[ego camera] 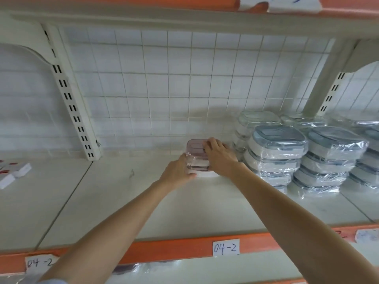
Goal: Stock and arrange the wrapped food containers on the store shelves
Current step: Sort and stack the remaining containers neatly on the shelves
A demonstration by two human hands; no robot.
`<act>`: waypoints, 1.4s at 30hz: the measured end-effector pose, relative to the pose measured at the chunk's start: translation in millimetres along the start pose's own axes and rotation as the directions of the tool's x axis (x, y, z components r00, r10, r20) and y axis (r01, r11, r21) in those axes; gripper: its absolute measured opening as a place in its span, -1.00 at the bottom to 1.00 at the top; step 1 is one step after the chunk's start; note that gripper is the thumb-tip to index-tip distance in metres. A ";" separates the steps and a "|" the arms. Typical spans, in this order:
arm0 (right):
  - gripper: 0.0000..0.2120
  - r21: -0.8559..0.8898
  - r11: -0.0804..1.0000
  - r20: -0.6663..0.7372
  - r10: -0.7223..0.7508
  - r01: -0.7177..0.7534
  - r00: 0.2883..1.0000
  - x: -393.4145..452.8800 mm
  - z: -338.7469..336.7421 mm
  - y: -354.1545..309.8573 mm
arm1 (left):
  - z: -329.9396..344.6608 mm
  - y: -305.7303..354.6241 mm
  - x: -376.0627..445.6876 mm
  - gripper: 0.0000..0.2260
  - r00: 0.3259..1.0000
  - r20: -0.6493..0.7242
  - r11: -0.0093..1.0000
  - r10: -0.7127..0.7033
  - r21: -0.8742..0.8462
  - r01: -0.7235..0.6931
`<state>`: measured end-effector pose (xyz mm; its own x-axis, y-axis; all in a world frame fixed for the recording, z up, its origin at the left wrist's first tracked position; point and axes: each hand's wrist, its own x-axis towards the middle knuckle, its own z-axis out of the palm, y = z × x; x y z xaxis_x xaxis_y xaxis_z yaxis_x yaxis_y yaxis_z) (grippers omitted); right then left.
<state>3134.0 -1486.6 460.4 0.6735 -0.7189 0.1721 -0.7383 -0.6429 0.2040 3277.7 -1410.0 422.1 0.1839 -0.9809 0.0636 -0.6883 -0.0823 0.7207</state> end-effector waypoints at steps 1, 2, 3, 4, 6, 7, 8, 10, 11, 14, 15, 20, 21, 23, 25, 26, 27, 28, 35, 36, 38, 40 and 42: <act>-0.35 -0.007 1.000 0.018 0.012 -0.012 1.000 1.0 -1.4 2.8 | 1.8 2.3 0.7 -0.45 1.000 0.020 0.999 0.017 0.049 -0.018; -0.34 -0.009 1.000 0.028 0.016 -0.016 0.999 1.8 -1.8 4.6 | 2.1 3.8 1.4 -0.47 0.999 0.016 0.994 0.039 0.102 -0.041; -0.33 0.001 1.000 0.032 0.020 -0.020 0.999 2.5 -1.4 5.0 | 0.4 5.2 1.8 -0.50 0.998 0.005 0.987 0.060 0.148 -0.060; -0.32 0.020 0.999 0.038 0.026 -0.027 0.999 2.3 -0.9 4.6 | -1.7 5.9 1.9 -0.52 0.997 -0.002 0.980 0.081 0.183 -0.080; -0.32 0.044 0.998 0.050 0.043 -0.045 0.998 1.4 -0.7 3.6 | -7.0 6.9 0.2 -0.53 0.994 0.008 0.961 0.106 0.256 -0.105; -0.33 0.040 0.998 0.057 0.048 -0.050 0.997 1.0 -1.5 3.3 | -9.3 7.7 -2.3 -0.53 0.995 0.017 0.948 0.102 0.300 -0.102; -0.33 0.028 0.998 0.073 0.049 -0.051 0.996 0.3 -3.2 3.2 | -11.3 8.3 -5.7 -0.53 0.996 0.022 0.933 0.088 0.350 -0.090; -0.36 -0.004 0.999 0.107 0.045 -0.045 0.993 -1.9 -10.3 2.2 | -14.2 9.5 -14.9 -0.55 0.999 0.018 0.870 0.044 0.491 -0.047; -0.38 -0.016 0.999 0.104 0.037 -0.036 0.994 -3.0 -15.5 0.2 | -16.1 9.4 -20.6 -0.57 0.999 0.015 0.825 0.033 0.564 -0.036; -0.53 0.031 0.996 -0.039 -0.077 0.078 0.996 -11.1 -30.7 -17.9 | -25.5 5.3 -43.0 -0.64 1.000 0.017 0.709 0.018 0.704 -0.024; -0.60 0.072 0.985 -0.102 -0.147 0.155 0.984 -16.0 -32.4 -27.6 | -29.4 2.3 -52.7 -0.65 1.000 0.010 0.674 0.013 0.739 -0.016; -0.71 0.257 0.883 -0.143 -0.366 0.392 0.919 -51.2 -12.5 -71.1 | -44.3 -15.1 -114.5 -0.70 0.997 -0.078 0.569 -0.005 0.819 0.067; -0.70 0.282 0.870 -0.116 -0.387 0.404 0.915 -57.2 -7.2 -76.3 | -46.6 -16.3 -128.0 -0.71 0.996 -0.087 0.571 -0.011 0.818 0.078; -0.68 0.322 0.837 -0.073 -0.443 0.442 0.893 -70.0 -1.0 -82.7 | -49.6 -19.4 -151.9 -0.72 0.996 -0.085 0.565 -0.023 0.821 0.084; -0.66 0.361 0.785 -0.069 -0.516 0.504 0.854 -82.2 -1.4 -86.3 | -52.6 -21.2 -168.9 -0.72 0.997 -0.077 0.550 0.000 0.833 0.064; -0.65 0.377 0.760 -0.083 -0.542 0.530 0.836 -89.2 -3.1 -87.8 | -53.1 -21.3 -175.3 -0.72 0.997 -0.080 0.553 0.013 0.831 0.060; -0.64 0.379 0.744 -0.101 -0.559 0.551 0.823 -96.0 -4.5 -89.8 | -52.8 -20.8 -181.2 -0.72 0.996 -0.087 0.561 0.024 0.826 0.058; -0.65 0.369 0.740 -0.120 -0.562 0.562 0.819 -102.9 -4.9 -92.4 | -51.4 -19.7 -187.5 -0.73 0.995 -0.090 0.572 0.039 0.819 0.052; -0.83 0.305 0.798 -0.246 -0.461 0.520 0.853 -189.5 -7.3 -131.6 | -25.4 -25.0 -268.1 -0.80 0.975 -0.077 0.643 0.210 0.762 -0.078; -0.77 0.316 0.797 -0.198 -0.475 0.515 0.857 -205.2 -1.7 -138.7 | -17.1 -31.5 -284.8 -0.79 0.976 -0.078 0.650 0.205 0.756 -0.076; -0.67 0.315 0.798 -0.048 -0.527 0.514 0.848 -233.1 15.3 -150.8 | 5.6 -42.6 -316.7 -0.74 0.992 -0.047 0.674 0.116 0.738 -0.044; -0.60 0.307 0.824 0.099 -0.525 0.476 0.845 -252.4 32.3 -160.7 | 25.7 -55.0 -338.1 -0.68 0.999 0.018 0.693 0.034 0.720 -0.037; -0.57 0.313 0.855 0.211 -0.487 0.413 0.848 -263.0 46.6 -166.2 | 36.3 -63.3 -350.7 -0.66 0.999 0.039 0.716 0.003 0.697 -0.029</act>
<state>3077.9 -1203.0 336.3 0.9226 -0.3523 -0.1571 -0.3645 -0.9295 -0.0558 3231.3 -1067.2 329.2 0.1546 -0.9872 0.0388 -0.9876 -0.1534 0.0329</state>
